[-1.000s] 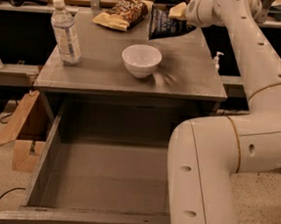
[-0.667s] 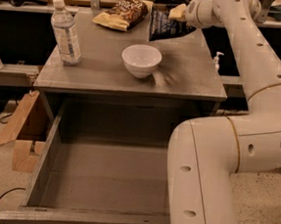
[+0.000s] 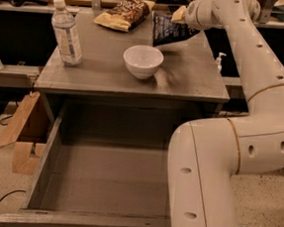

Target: Pick blue chip bag from top drawer and place on counter

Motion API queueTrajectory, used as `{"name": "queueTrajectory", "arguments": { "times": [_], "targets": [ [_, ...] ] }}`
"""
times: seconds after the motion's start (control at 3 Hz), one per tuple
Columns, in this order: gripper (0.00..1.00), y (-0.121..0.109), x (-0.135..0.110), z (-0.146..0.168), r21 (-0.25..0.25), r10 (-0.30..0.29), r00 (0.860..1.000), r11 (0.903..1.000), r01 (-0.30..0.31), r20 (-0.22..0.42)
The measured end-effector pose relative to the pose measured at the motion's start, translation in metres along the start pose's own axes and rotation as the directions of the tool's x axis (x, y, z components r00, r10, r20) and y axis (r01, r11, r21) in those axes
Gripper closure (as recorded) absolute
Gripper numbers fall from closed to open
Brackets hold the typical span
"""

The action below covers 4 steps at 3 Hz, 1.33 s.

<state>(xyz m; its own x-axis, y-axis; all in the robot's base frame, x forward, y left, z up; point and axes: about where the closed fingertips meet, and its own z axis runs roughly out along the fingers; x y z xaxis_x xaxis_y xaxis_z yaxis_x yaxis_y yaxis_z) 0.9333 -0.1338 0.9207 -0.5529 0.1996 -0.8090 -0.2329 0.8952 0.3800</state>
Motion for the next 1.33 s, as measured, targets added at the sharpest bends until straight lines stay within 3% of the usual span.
{"name": "queueTrajectory", "arguments": {
  "times": [0.33, 1.0, 1.33],
  "targets": [
    [0.04, 0.001, 0.002, 0.003, -0.002, 0.001, 1.0, 1.0, -0.001, -0.004],
    [0.0, 0.001, 0.004, 0.005, -0.002, 0.001, 1.0, 1.0, -0.001, -0.007],
    [0.0, -0.007, 0.003, -0.011, 0.019, -0.025, 0.999, 0.9995, 0.026, -0.027]
  ]
}}
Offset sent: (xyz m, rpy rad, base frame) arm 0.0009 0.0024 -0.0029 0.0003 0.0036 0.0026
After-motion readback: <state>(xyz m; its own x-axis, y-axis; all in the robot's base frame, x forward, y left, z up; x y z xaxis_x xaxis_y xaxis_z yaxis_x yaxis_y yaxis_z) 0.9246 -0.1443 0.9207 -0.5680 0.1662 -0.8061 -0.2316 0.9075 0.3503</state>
